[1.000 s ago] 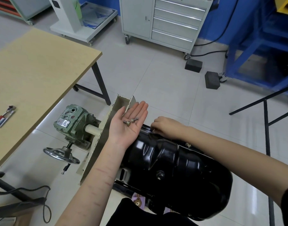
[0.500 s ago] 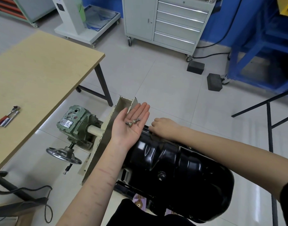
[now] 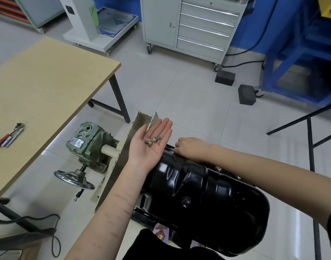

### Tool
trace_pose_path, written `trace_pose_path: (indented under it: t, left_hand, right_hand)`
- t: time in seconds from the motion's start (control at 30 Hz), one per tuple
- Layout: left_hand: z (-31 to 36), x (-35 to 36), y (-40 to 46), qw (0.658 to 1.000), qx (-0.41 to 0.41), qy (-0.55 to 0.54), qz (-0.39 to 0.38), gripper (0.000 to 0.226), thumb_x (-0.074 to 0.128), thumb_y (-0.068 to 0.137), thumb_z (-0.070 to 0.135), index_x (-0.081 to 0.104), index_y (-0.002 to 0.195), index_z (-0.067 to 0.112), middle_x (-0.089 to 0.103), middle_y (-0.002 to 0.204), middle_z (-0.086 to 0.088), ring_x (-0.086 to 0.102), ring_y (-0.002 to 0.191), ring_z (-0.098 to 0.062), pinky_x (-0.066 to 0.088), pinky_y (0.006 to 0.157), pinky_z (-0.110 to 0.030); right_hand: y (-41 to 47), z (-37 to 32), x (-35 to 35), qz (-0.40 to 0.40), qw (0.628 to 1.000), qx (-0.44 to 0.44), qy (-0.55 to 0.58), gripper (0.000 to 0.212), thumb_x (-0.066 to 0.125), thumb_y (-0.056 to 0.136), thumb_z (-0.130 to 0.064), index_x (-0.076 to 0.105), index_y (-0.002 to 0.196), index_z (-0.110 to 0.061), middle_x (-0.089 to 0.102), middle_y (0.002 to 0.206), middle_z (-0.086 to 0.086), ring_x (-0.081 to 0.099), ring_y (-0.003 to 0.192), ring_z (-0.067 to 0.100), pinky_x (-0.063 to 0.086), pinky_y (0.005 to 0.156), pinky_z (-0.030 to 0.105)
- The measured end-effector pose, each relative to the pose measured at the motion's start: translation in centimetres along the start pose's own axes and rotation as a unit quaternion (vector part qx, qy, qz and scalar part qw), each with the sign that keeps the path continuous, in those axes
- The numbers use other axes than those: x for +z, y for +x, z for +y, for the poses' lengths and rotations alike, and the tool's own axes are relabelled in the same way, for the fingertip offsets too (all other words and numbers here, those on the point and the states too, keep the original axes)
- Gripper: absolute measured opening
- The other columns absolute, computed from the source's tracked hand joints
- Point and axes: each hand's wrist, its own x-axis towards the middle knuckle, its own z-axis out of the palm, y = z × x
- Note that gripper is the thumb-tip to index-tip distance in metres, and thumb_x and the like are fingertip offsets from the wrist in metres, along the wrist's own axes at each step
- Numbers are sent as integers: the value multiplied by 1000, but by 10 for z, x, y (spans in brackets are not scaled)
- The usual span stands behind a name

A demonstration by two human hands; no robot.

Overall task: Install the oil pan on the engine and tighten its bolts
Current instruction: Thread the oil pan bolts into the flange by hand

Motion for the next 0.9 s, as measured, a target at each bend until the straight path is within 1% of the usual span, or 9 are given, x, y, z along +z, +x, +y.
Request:
trace_pose_path:
  t: [0.23,0.43,0.63,0.7,0.73,0.77,0.8,0.83,0.9]
  left_hand:
    - [0,1,0,1000,0,3,2,41,32,99,24,58,101,-7,69,96,-21,68,86,-31,52,76,-41]
    - [0,1,-1,1000,2,5,3,41,32,99,25,57,102,-7,69,96,-21,69,86,-30,53,75,-40]
    - [-1,1,-2,1000,2,3,3,41,32,99,25,58,102,-7,69,96,-21,68,85,-31,52,75,-40]
    - [-1,1,-1,1000,3,4,3,41,32,99,25,58,102,-7,69,96,-21,69,85,-31,53,74,-40]
    - [-1,1,-1,1000,3,5,2,41,32,99,25,58,101,-7,69,95,-21,69,85,-31,53,74,-39]
    - [-1,1,-1,1000,3,5,2,41,32,99,25,58,102,-7,69,96,-21,69,85,-31,53,74,-39]
    - [-1,1,-1,1000,3,5,2,41,32,99,25,58,102,-7,69,96,-21,69,85,-31,53,74,-39]
    - [-1,1,-1,1000,3,5,2,41,32,99,25,57,102,-7,69,96,-21,69,86,-31,53,74,-40]
    - [-1,1,-2,1000,5,7,1,41,32,99,25,57,102,-7,69,96,-21,69,85,-31,52,75,-41]
  right_hand:
    - [0,-1,4,31,999,-12,-41,27,30,98,-9,50,115,-3,55,115,12,46,111,26,39,85,33]
    - [-1,2,5,26,999,-31,-32,28,29,99,-12,49,117,-3,53,115,13,44,111,26,37,87,34]
    - [-2,1,3,11,997,-26,-75,28,28,99,-10,49,116,-2,54,115,14,45,111,25,37,87,34]
    - [-5,-1,0,2,995,-24,-92,22,41,96,-14,56,106,-2,60,105,12,53,103,24,41,82,31]
    - [-7,-1,-2,49,992,-22,-113,17,57,87,-21,64,93,-7,65,90,7,60,90,21,45,74,26]
    - [-9,-2,-6,68,989,-21,-132,15,71,73,-29,68,77,-15,65,73,0,63,74,14,46,63,21]
    - [-9,-3,-7,91,985,-8,-146,17,76,66,-33,69,70,-19,64,66,-5,62,67,11,45,59,18]
    - [-10,-1,-5,69,988,3,-137,16,71,74,-32,69,79,-17,66,75,-2,62,75,13,45,64,20]
    - [-7,0,4,16,993,-7,-114,24,39,96,-17,54,111,-5,59,107,10,52,103,23,39,84,30]
